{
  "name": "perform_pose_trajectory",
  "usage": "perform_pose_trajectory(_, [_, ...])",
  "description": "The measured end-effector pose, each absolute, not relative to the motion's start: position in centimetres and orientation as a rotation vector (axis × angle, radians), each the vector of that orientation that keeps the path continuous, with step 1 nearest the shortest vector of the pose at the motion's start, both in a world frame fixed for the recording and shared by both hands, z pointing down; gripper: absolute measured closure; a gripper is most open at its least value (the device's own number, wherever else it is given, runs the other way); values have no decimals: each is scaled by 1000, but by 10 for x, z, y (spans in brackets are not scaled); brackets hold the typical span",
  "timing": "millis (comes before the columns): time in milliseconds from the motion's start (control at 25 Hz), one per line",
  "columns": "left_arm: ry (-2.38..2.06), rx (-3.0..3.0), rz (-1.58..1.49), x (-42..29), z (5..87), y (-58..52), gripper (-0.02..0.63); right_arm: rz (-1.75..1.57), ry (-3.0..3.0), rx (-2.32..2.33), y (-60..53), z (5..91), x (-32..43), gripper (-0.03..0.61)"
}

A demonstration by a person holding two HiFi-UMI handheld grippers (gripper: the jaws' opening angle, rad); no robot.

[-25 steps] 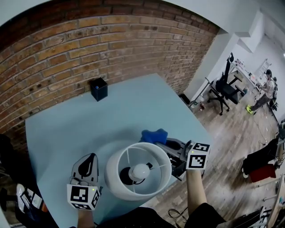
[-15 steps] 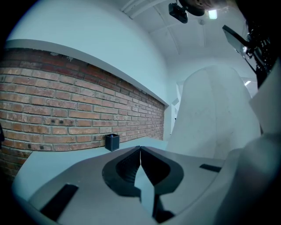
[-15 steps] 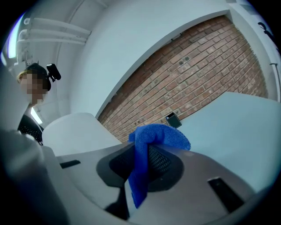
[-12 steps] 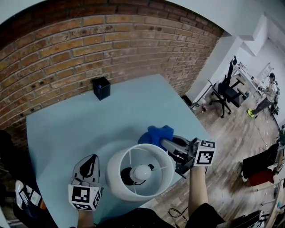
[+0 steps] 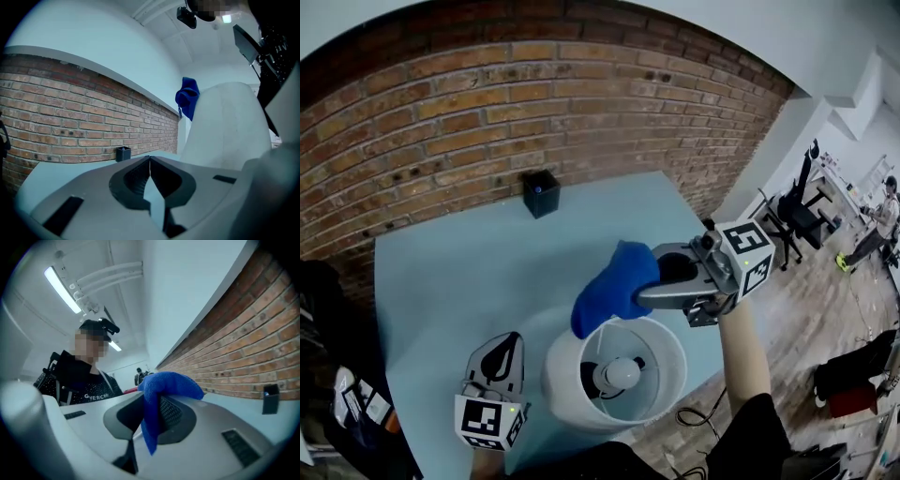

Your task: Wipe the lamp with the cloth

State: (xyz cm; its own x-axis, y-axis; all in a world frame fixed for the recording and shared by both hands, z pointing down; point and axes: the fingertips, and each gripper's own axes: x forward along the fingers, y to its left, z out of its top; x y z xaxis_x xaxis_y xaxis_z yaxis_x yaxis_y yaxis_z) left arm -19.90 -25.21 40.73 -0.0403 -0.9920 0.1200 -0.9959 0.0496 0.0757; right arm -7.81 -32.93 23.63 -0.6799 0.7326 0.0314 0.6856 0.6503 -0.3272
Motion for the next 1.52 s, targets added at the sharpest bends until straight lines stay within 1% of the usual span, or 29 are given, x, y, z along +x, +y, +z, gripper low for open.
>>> perform_pose_trajectory(120, [-2172, 2055, 40, -205, 411, -256, 606, 427, -2582, -1276, -324, 249, -91, 518])
perform_pose_trajectory(560, [-2160, 2018, 54, -212, 428, -268, 606, 426, -2298, -1321, -322, 331, -134, 518])
perform_pose_trajectory(760, [-2168, 1993, 54, -218, 435, -269, 606, 416, -2239, -1245, -322, 380, -153, 518])
perform_pose_trajectory(1040, [-2105, 2043, 39, -205, 434, -276, 606, 611, -2249, -1033, -346, 414, -161, 518])
perform_pose_trajectory(1240, [-2063, 2073, 61, -200, 443, -276, 604, 565, -2371, -788, -371, 392, -145, 518])
perform_pose_trajectory(1360, [-2057, 2081, 86, -199, 444, -276, 604, 478, -2477, -633, -377, 346, -129, 518])
perform_pose_trajectory(1520, [-2056, 2100, 69, -204, 440, -275, 604, 366, -2645, -390, -367, 266, -100, 518])
